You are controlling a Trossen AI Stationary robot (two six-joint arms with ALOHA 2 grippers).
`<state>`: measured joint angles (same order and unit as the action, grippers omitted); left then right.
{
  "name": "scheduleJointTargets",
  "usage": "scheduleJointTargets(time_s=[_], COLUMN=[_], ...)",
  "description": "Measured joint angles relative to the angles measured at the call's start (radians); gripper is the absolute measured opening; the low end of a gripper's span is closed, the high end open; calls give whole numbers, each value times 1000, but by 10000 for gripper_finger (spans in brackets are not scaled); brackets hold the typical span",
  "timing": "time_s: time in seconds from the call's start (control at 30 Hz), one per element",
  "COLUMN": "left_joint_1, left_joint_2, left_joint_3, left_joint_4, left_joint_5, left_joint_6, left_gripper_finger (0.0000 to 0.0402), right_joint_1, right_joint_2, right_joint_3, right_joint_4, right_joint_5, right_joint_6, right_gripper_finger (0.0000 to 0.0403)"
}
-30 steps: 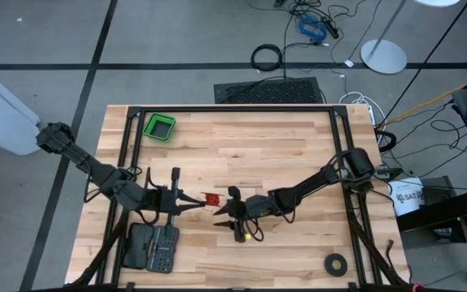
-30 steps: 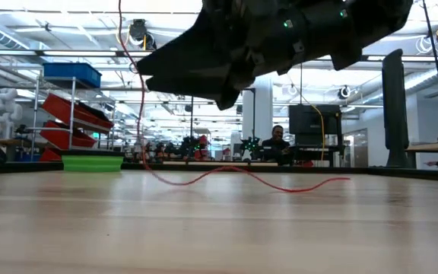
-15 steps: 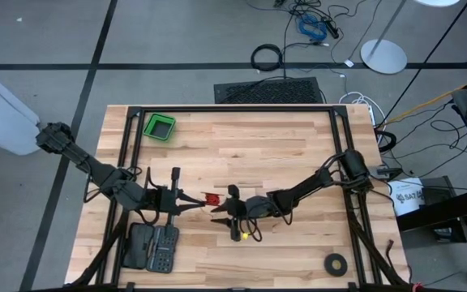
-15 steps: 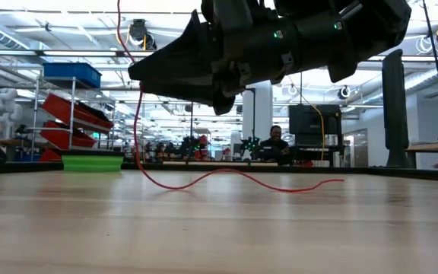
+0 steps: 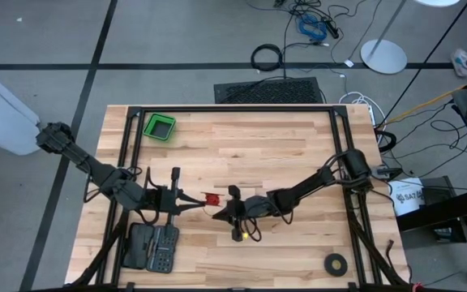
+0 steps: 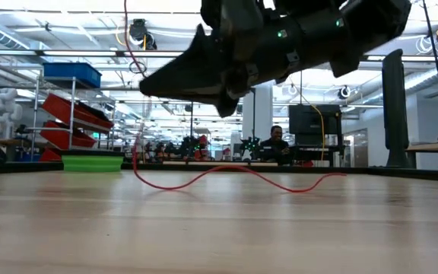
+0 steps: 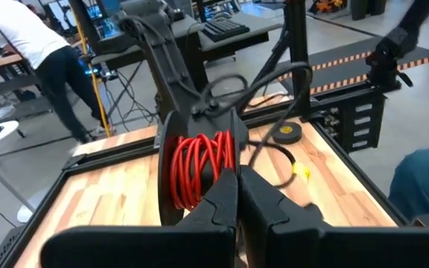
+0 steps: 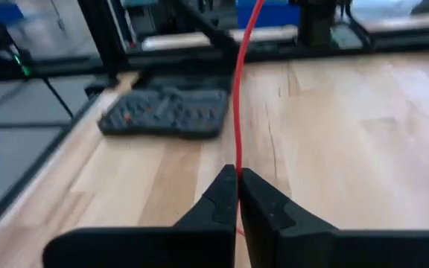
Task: Coil cords
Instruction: Coil the red wire into the spool
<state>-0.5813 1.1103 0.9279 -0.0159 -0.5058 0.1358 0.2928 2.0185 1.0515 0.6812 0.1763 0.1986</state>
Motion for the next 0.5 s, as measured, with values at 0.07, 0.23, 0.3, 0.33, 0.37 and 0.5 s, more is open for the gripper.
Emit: scheduleJointTargets(time_s=[0.07, 0.23, 0.3, 0.33, 0.37, 0.5], left_joint_1=[-11, -33, -38, -41, -43, -49], left_joint_2=[0, 0, 0, 0, 0, 0], left_joint_3=[0, 1, 1, 1, 1, 1], left_joint_4=[-24, -112, -129, -135, -137, -137], left_joint_5=[12, 46, 47, 47, 47, 46], left_joint_6=[-8, -32, -34, -34, -34, -34], left_gripper_finger=[4, 4, 4, 4, 4, 4], right_joint_1=[6, 27, 38, 46, 54, 104], right_joint_2=[-34, -160, -216, -244, -271, -376], right_joint_3=[0, 0, 0, 0, 0, 0], right_joint_4=[-85, -305, -387, -433, -465, -609], right_joint_5=[3, 8, 20, 33, 42, 93], right_joint_6=[9, 8, 11, 18, 23, 46], right_gripper_finger=[1, 1, 0, 0, 0, 0])
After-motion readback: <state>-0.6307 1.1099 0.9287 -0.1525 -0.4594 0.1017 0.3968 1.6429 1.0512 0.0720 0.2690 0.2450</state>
